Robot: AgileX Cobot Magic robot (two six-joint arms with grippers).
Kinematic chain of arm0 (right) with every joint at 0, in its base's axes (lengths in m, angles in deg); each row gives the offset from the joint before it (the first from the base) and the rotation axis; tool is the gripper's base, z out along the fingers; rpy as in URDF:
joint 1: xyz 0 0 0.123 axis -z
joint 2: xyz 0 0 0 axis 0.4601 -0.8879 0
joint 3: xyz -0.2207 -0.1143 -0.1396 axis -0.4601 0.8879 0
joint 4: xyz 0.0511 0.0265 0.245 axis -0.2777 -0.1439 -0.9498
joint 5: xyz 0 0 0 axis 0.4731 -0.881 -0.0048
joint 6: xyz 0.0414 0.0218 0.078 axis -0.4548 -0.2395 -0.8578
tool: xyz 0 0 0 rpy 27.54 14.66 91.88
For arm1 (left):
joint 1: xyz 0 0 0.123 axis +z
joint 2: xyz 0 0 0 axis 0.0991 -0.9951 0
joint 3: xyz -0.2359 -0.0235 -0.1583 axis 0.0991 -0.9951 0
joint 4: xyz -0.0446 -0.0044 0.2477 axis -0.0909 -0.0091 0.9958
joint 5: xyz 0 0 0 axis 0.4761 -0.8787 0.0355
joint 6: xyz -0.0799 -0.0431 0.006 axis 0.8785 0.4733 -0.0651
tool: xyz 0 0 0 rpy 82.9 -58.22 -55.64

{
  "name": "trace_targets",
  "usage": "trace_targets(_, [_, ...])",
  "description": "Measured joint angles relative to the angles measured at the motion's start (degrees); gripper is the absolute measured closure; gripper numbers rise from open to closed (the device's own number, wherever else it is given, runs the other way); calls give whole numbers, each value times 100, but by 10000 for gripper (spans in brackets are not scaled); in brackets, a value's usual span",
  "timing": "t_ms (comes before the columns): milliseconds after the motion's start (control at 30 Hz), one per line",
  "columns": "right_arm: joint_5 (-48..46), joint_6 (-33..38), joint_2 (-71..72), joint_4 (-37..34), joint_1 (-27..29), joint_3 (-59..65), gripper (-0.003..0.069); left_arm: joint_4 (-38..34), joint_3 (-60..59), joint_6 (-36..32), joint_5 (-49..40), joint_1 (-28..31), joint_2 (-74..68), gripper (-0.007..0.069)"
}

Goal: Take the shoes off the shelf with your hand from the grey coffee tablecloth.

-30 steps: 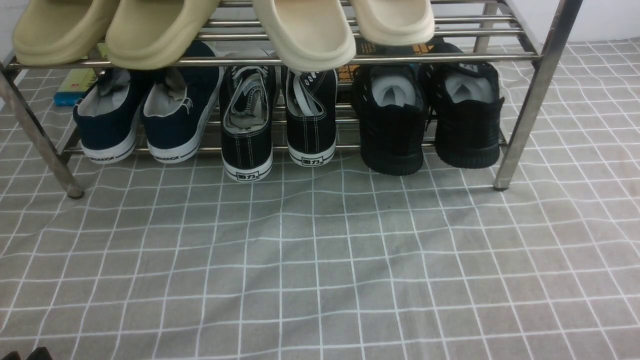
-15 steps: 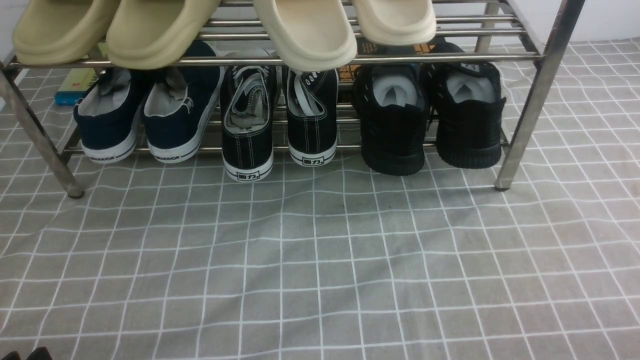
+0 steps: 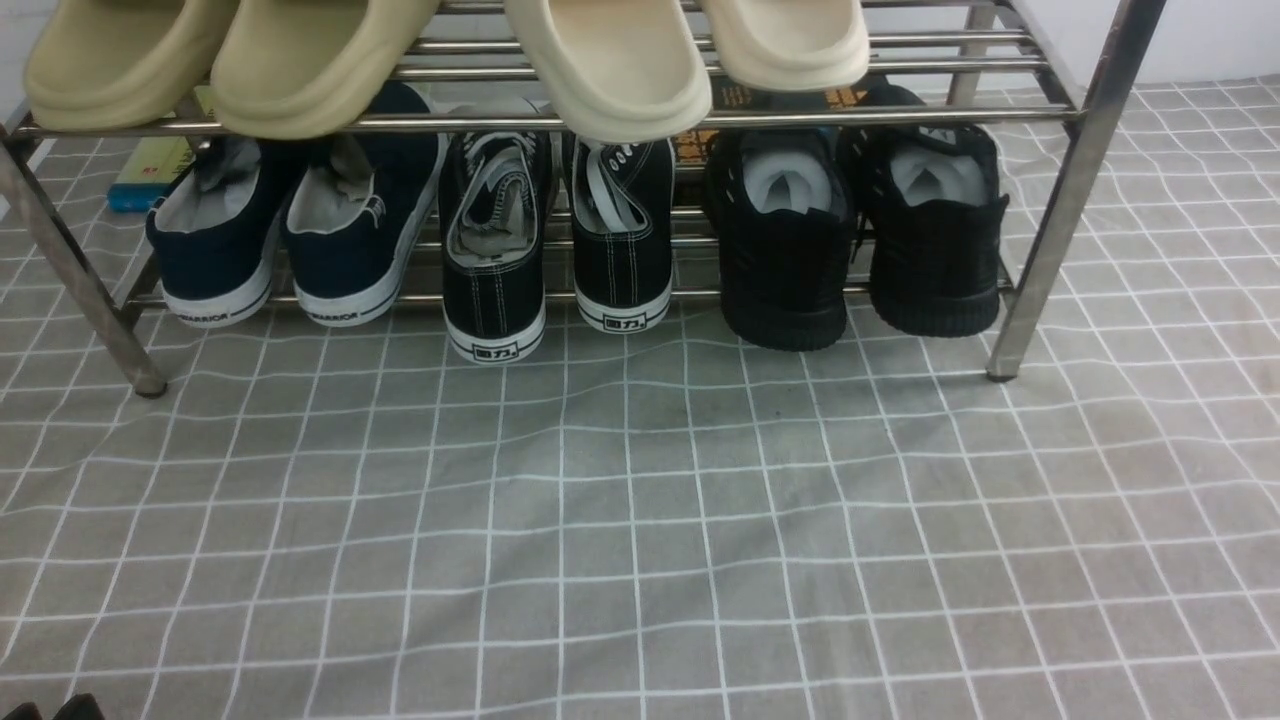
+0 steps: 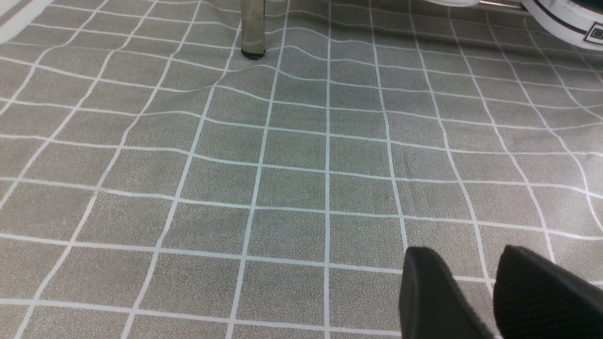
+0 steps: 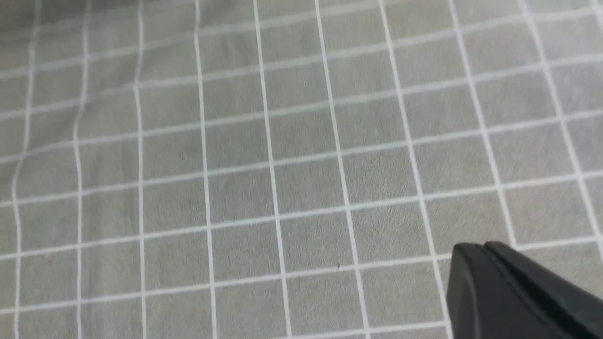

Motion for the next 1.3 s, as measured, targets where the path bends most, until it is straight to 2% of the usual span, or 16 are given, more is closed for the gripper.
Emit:
trace_targets(67, [0, 300, -536, -330, -92, -203, 624, 0, 0, 0, 0, 0, 0, 384])
trace_targets(100, [13, 665, -962, -679, -271, -437, 575, 0, 0, 0, 0, 0, 0, 384])
trace_targets(133, [18, 707, -1006, -708, -294, -465, 569, 0, 0, 0, 0, 0, 0, 384])
trace_targets(233, [17, 1281, -1642, -949, -779, -1088, 419, 0, 0, 0, 0, 0, 0, 384])
trace_targets(300, [10, 1367, -1824, -953, -947, -1331, 364, 0, 0, 0, 0, 0, 0, 384])
trace_targets(367, [5, 1424, -2187, -878, -1300, -1827, 265, 0, 0, 0, 0, 0, 0, 384])
trace_targets(533, [-2, 1424, -3142, -278, -2044, -2925, 131, 0, 0, 0, 0, 0, 0, 384])
trace_targets(667, [-12, 1429, -3932, 235, -2500, -3829, 88, 0, 0, 0, 0, 0, 0, 384])
trace_targets(833, [-32, 1429, -4825, 878, -2866, -4918, 74, 0, 0, 0, 0, 0, 0, 384])
trace_targets(1100, [-45, 1436, -5805, 1155, -2908, -6178, 71, 0, 0, 0, 0, 0, 0, 384])
trace_targets(1300, [45, 1447, -6210, 1466, -2908, -6546, 71, 0, 0, 0, 0, 0, 0, 384])
